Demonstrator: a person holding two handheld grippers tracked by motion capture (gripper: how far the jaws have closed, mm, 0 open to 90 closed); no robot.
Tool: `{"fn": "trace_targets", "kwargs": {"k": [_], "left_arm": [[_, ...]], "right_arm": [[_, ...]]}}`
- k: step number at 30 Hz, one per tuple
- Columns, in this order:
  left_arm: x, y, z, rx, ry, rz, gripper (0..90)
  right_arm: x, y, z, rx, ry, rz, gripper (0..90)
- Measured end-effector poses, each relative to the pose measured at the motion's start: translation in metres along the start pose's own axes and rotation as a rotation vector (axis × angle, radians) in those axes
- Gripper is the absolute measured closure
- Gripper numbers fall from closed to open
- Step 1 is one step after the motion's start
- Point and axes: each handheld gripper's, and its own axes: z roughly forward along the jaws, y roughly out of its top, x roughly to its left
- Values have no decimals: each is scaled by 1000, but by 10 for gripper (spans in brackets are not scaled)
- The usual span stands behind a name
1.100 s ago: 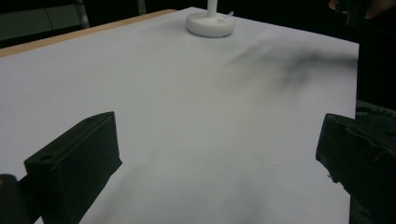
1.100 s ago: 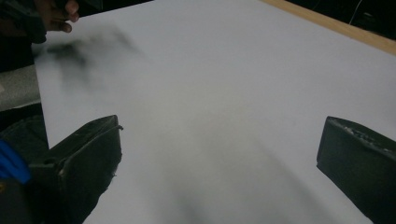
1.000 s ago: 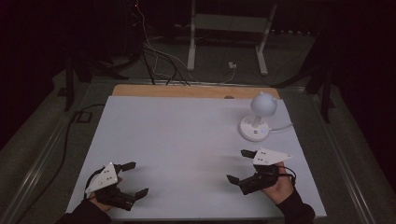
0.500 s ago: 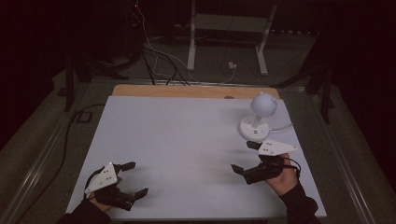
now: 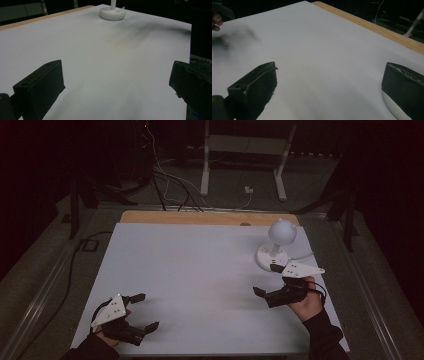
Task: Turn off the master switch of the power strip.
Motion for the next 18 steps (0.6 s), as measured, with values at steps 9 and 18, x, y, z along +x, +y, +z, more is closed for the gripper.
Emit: {"fn": "trace_targets", "kwargs": {"k": [9, 18], "left_arm": [[1, 0, 0, -1, -1, -2, 2], [0, 0, 0, 0, 0, -1, 2]], "right_arm": [[-19, 2, -3, 7, -50, 16, 0], [-42, 0, -6, 27, -110, 43, 0]]}}
